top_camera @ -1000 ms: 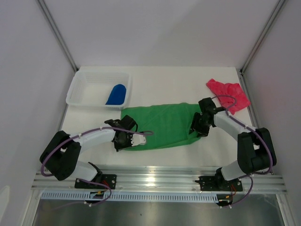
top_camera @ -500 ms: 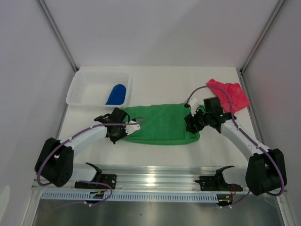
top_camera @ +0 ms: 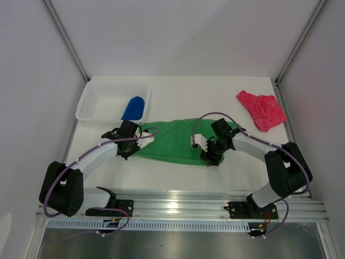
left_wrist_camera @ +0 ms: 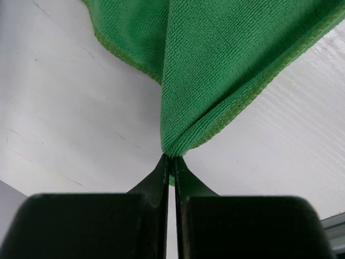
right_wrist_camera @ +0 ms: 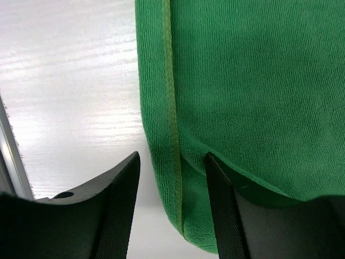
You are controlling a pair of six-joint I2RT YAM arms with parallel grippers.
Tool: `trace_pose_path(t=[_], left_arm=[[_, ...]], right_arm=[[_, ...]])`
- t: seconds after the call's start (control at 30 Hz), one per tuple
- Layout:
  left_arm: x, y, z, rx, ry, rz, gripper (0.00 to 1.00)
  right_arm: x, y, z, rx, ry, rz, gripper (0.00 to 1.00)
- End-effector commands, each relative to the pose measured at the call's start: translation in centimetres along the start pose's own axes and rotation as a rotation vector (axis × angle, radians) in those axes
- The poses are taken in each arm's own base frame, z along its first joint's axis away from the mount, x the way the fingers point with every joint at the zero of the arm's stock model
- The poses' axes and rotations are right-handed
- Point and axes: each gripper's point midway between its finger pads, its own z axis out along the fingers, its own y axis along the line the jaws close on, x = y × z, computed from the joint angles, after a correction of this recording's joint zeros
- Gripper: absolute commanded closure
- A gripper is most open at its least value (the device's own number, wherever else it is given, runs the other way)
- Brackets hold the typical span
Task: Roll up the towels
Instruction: Flatten the towel
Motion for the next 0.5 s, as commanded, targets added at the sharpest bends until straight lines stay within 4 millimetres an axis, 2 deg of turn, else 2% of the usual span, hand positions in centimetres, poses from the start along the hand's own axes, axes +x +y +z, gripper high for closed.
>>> trace_pose_path(t=[0.0,0.07,0.13,0.17,0.33,0.4,0.47], left_arm=[[0.3,1.5,-0.3,-0.059,-0.002,-0.007,0.99],[0.5,1.7,-0.4,-0.061,-0.003,-0.021,0.99],[0.5,1.9,-0.6,-0.065,-0.005,-0.024,0.99],[0.7,1.7,-0.5,-0.063,0.001,-0.022,0.99],[0.8,1.7,-0.2,-0.059,0.008,-0.027,0.99],[0.7,1.8,-0.3,-0.055,0.003,-0.030,0.99],[0.4,1.9,-0.4,-0.054,0.000,-0.030,0.99]], right_arm=[[0.7,-0.5,-0.2,0.025,0.047,-0.052,0.46],[2.6,0.0,-0.4,0.037,0.120,-0.041,0.46],[3.5,0.2,-0.9,0.066,0.156,-0.042,0.47],[4.7,1.0,-0.8,0.063,0.178,-0.030,0.47],[6.1,1.3,-1.0,0.124,0.198,-0.030,0.49],[6.1,0.6,-1.0,0.171,0.192,-0.036,0.51],[6.1,-0.2,-1.0,0.203,0.196,-0.029,0.58]])
